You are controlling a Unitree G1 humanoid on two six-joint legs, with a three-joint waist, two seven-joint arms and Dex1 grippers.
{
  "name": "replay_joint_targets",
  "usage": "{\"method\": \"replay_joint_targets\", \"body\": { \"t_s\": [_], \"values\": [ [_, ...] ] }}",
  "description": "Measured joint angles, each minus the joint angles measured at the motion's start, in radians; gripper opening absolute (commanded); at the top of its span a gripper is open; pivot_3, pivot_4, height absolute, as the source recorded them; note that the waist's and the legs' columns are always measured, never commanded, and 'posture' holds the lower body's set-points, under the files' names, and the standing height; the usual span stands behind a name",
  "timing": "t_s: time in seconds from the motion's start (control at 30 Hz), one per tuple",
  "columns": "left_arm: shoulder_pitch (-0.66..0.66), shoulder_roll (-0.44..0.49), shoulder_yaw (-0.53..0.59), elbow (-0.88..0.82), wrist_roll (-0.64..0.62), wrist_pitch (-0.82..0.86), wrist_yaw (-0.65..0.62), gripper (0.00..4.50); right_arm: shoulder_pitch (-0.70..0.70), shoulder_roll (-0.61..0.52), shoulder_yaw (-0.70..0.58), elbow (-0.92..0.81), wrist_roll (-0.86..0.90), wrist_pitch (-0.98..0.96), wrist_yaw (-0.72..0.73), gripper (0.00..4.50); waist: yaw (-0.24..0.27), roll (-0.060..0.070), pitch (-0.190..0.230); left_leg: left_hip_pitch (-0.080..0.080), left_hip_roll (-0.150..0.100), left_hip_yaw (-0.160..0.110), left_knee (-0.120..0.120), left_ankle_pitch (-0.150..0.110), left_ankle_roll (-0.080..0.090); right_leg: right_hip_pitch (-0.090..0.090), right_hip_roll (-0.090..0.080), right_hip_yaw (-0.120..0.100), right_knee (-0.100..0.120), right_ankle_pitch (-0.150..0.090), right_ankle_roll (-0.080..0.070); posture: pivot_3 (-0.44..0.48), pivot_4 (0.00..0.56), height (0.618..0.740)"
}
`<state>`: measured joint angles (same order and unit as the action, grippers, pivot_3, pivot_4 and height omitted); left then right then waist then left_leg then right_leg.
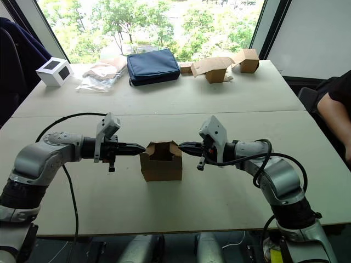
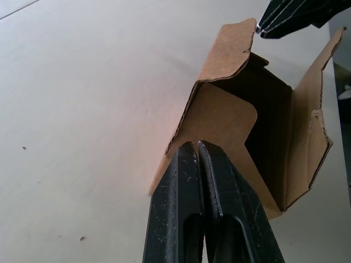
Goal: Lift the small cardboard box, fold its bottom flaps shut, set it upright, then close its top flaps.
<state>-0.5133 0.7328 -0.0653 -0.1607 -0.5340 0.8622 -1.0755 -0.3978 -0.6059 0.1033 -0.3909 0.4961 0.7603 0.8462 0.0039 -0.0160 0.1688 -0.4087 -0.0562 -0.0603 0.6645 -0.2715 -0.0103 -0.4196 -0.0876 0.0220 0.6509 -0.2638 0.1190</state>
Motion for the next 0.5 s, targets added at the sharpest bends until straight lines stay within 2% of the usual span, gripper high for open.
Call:
{"method": "replay_joint_targets", "body": {
  "t_s": [0.17, 0.5],
  "values": [
    [-0.023, 0.003, -0.007, 0.009, 0.003, -0.016, -0.024, 0.08, -0.016, 0.011, 0.027, 0.02, -0.005, -0.01, 0.004, 0.0, -0.002, 0.0, 0.0, 0.0, 0.0, 0.0, 0.0, 0.0, 0.0, 0.0, 0.0, 0.0, 0.0, 0.0, 0.0, 0.0, 0.15, 0.74],
    [-0.065, -0.009, -0.106, 0.066, 0.078, -0.102, -0.046, 0.08, -0.034, 0.038, 0.101, 0.085, -0.063, -0.078, 0.016, 0.0, -0.003, 0.0, 0.0, 0.0, 0.0, 0.0, 0.0, 0.0, 0.0, 0.0, 0.0, 0.0, 0.0, 0.0, 0.0, 0.0, 0.15, 0.74]
  ]
}}
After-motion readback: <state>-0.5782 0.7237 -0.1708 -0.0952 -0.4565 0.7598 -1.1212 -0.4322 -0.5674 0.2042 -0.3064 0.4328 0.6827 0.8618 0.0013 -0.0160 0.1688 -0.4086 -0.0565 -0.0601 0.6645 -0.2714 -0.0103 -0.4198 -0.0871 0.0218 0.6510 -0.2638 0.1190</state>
